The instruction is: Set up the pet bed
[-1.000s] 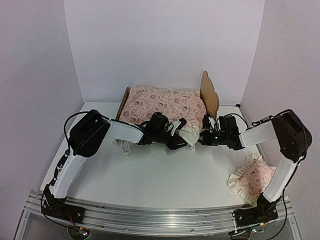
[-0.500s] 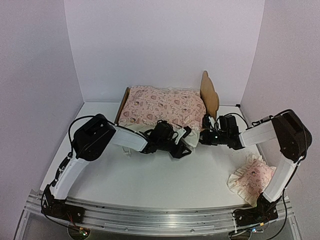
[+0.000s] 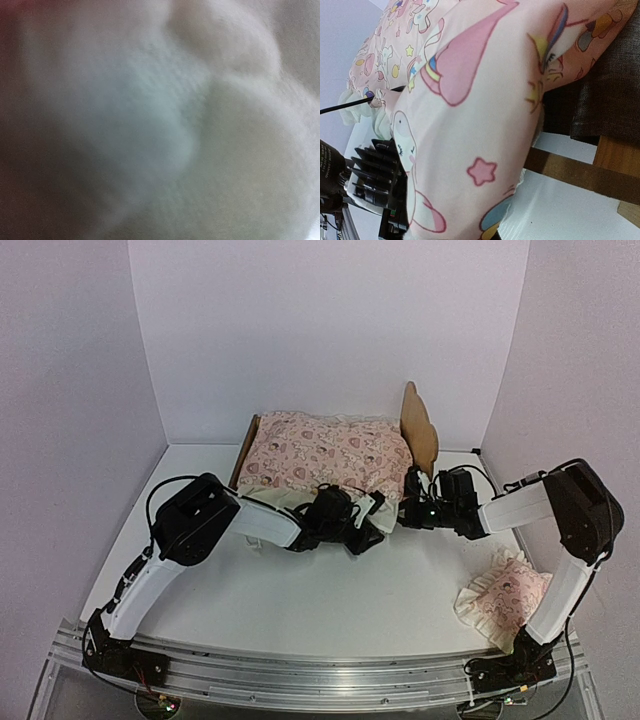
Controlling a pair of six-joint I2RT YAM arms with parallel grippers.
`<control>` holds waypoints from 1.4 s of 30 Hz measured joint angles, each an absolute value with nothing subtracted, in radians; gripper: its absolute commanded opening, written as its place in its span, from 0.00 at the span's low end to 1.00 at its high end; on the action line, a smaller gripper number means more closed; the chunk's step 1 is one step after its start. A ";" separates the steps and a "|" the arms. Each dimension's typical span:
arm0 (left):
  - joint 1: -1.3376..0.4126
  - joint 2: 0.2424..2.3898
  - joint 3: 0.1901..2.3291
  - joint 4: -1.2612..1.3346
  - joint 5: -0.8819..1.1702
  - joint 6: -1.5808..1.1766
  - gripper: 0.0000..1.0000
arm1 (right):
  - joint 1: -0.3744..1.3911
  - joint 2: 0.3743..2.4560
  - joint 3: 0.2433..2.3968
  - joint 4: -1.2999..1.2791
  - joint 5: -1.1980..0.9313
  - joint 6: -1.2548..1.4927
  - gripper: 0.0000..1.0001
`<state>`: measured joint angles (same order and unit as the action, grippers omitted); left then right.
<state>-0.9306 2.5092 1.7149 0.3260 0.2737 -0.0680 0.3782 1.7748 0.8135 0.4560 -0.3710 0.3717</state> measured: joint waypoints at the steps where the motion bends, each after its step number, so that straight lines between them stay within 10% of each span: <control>1: -0.931 2.509 1.718 0.324 0.269 -0.070 0.31 | 0.378 1.775 0.813 0.456 -0.371 0.372 0.00; 11: -0.931 2.509 1.736 0.304 0.273 -0.063 0.24 | 0.378 1.785 0.813 0.458 -0.375 0.372 0.00; 17: -0.930 2.509 1.761 0.278 0.284 -0.055 0.00 | 0.378 1.786 0.813 0.460 -0.378 0.373 0.00; 42: -0.868 2.430 1.750 0.100 0.374 -0.025 0.00 | 0.379 1.697 0.877 0.131 -0.149 0.235 0.00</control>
<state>-0.8676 2.4296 1.7498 0.1005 0.3738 -0.0247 0.3790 1.6970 0.8773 0.1311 -0.1491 0.2351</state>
